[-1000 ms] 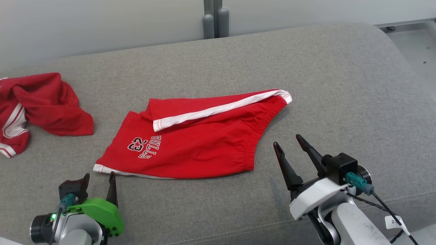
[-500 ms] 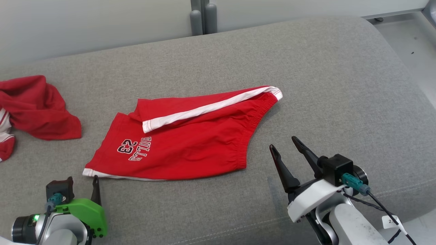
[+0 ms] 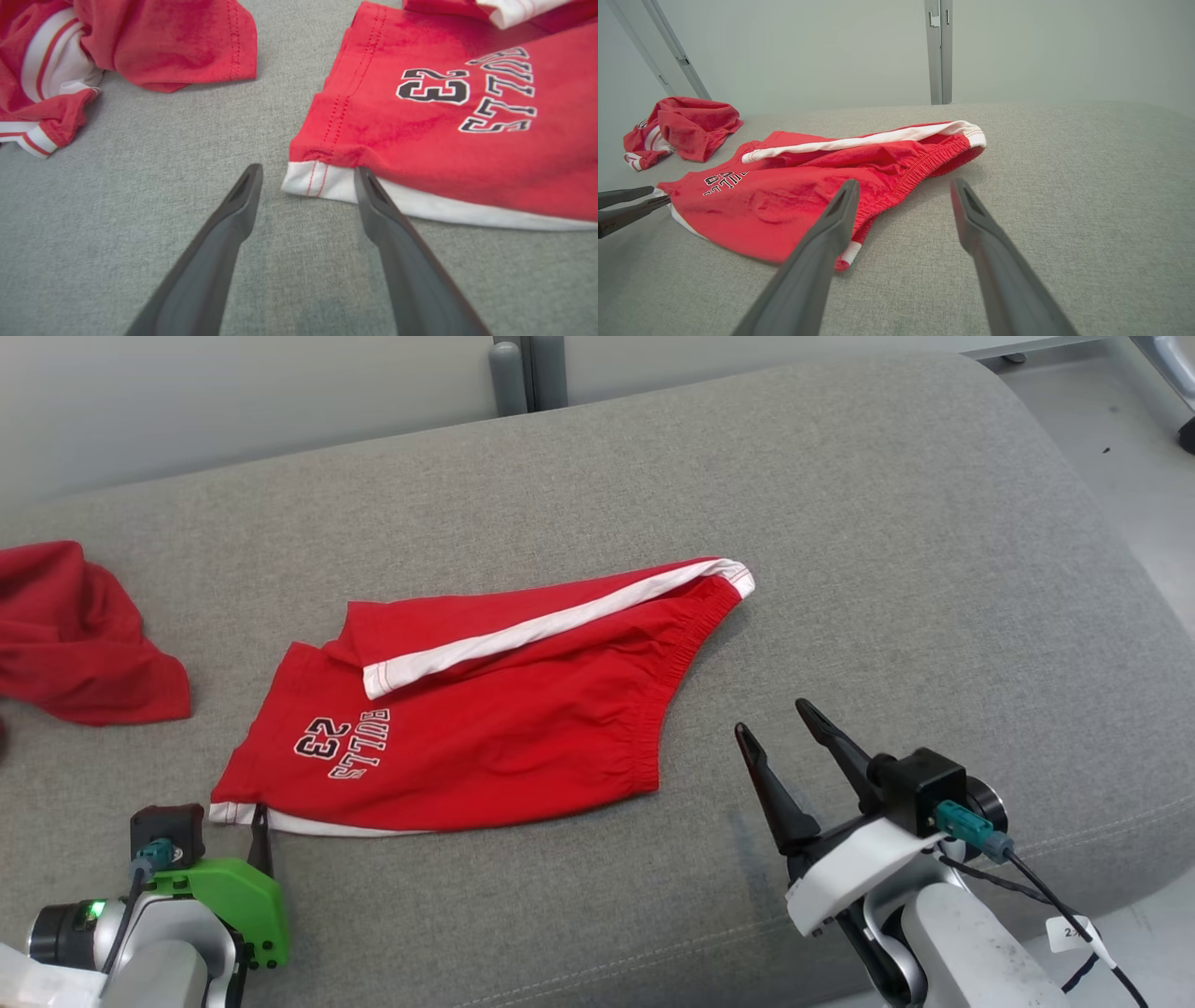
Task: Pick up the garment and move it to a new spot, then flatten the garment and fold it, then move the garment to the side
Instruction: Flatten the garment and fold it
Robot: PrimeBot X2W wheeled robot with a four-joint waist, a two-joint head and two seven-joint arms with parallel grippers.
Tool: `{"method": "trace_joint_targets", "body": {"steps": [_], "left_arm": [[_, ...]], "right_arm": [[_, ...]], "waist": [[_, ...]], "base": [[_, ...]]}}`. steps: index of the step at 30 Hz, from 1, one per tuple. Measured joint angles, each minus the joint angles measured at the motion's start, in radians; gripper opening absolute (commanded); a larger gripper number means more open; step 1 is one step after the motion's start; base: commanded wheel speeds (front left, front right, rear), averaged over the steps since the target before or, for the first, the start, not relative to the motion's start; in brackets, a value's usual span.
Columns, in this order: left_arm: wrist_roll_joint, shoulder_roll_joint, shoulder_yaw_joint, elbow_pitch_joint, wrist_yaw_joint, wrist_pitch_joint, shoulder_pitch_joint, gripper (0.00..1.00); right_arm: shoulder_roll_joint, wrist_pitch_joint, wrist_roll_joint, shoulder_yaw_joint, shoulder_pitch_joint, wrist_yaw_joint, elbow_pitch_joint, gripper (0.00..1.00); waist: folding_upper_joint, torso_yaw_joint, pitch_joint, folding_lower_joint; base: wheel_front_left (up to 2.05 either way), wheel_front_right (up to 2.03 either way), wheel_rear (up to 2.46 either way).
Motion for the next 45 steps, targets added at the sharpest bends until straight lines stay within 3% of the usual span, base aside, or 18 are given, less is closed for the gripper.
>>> {"method": "trace_joint_targets", "body": {"steps": [1, 5, 6, 7, 14, 25, 34, 45], "left_arm": [[0.000, -0.002, 0.000, 0.004, 0.000, 0.000, -0.005, 0.94], [0.000, -0.007, -0.006, 0.011, -0.012, -0.001, -0.015, 0.29], [0.000, -0.008, -0.009, 0.013, -0.016, -0.001, -0.015, 0.08], [0.000, -0.010, -0.014, 0.014, -0.018, -0.001, -0.015, 0.00], [0.003, -0.023, -0.026, 0.006, -0.044, -0.011, -0.018, 0.00], [0.000, -0.069, -0.010, -0.087, -0.053, -0.027, -0.019, 0.00], [0.001, -0.103, 0.015, -0.212, -0.053, -0.029, -0.068, 0.00], [0.032, -0.128, 0.045, -0.338, -0.052, -0.032, -0.126, 0.00]], "right_arm": [[0.000, 0.000, 0.000, -0.003, -0.001, 0.000, 0.000, 1.00], [0.000, 0.000, 0.000, -0.012, -0.002, 0.000, 0.000, 1.00], [0.000, 0.000, 0.000, -0.013, -0.002, 0.000, 0.000, 1.00], [0.000, 0.000, 0.000, -0.016, -0.002, 0.000, 0.000, 1.00], [0.000, 0.000, 0.003, -0.011, 0.000, 0.002, 0.018, 1.00], [-0.021, 0.000, -0.037, 0.092, 0.029, 0.027, 0.091, 1.00], [-0.098, 0.000, -0.137, 0.166, -0.074, 0.032, 0.206, 1.00], [-0.099, 0.009, -0.149, 0.233, -0.190, 0.037, 0.310, 1.00]], "waist": [[0.0000, -0.001, 0.002, 0.0000], [0.0000, 0.000, 0.006, 0.0000], [0.0000, 0.001, 0.007, 0.0000], [0.0000, 0.003, 0.007, 0.0000], [0.0000, 0.022, 0.005, 0.0000], [0.0000, 0.070, 0.006, 0.0000], [0.0001, 0.116, 0.032, 0.0000], [0.0000, 0.169, 0.084, 0.0000]], "base": [[0.00, 0.00, 0.00], [0.00, 0.00, 0.00], [0.00, 0.00, 0.00], [0.00, 0.00, 0.00], [0.00, 0.00, 0.00], [0.00, 0.00, 0.00], [0.00, 0.00, 0.00], [0.00, 0.00, 0.00]]}}
